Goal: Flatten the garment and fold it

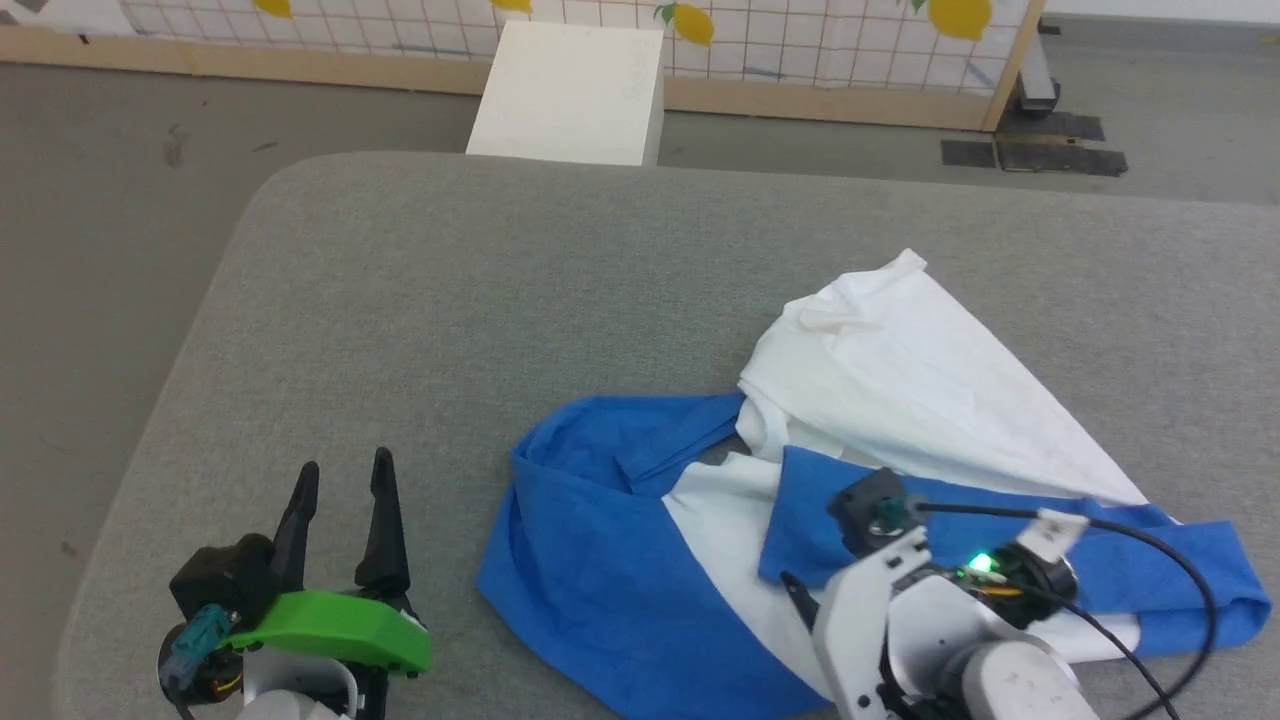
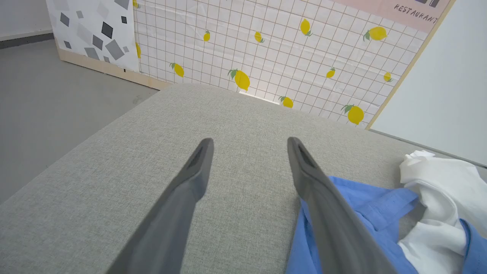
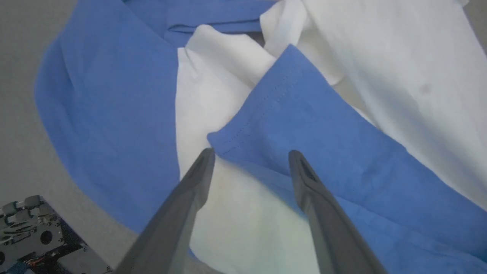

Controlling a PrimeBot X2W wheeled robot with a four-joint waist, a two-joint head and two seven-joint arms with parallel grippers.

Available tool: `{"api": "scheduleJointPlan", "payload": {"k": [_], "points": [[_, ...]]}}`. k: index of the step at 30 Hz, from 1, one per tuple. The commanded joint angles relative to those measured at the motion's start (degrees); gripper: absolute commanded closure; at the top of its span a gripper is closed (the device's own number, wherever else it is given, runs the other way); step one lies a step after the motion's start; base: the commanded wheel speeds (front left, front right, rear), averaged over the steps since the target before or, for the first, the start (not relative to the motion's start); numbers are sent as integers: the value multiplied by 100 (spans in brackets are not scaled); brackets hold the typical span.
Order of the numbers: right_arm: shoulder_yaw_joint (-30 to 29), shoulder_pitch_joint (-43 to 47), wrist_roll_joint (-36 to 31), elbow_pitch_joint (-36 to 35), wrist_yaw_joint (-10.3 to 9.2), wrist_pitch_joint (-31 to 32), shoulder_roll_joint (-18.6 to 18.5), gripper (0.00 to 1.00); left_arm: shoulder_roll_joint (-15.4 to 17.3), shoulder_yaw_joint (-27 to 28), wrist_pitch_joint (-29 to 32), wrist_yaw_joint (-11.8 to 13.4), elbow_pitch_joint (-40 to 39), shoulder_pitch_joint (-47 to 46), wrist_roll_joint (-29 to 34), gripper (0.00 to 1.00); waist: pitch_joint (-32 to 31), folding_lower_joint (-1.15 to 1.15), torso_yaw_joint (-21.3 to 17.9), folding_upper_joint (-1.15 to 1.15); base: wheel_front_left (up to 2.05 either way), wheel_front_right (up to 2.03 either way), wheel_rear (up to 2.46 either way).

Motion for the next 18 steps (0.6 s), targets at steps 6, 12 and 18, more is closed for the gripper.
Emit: {"api": "scheduleJointPlan", "payload": {"k": [6, 12, 18], "points": [[511, -582, -98, 805, -9, -131, -104, 0, 13, 0, -27, -48, 84, -170, -115, 0, 167, 0, 179, 0, 0, 0, 0], [450, -812, -123, 1457, -9, -452, -28, 100, 8, 3, -40, -52, 130, -220, -143, 0, 216, 0, 230, 0, 0, 0, 0], [-86, -871, 257, 1287, -9, -823, 77, 100, 15, 6, -49, -42, 134, -208, -151, 0, 167, 0, 169, 0, 0, 0, 0]]}}
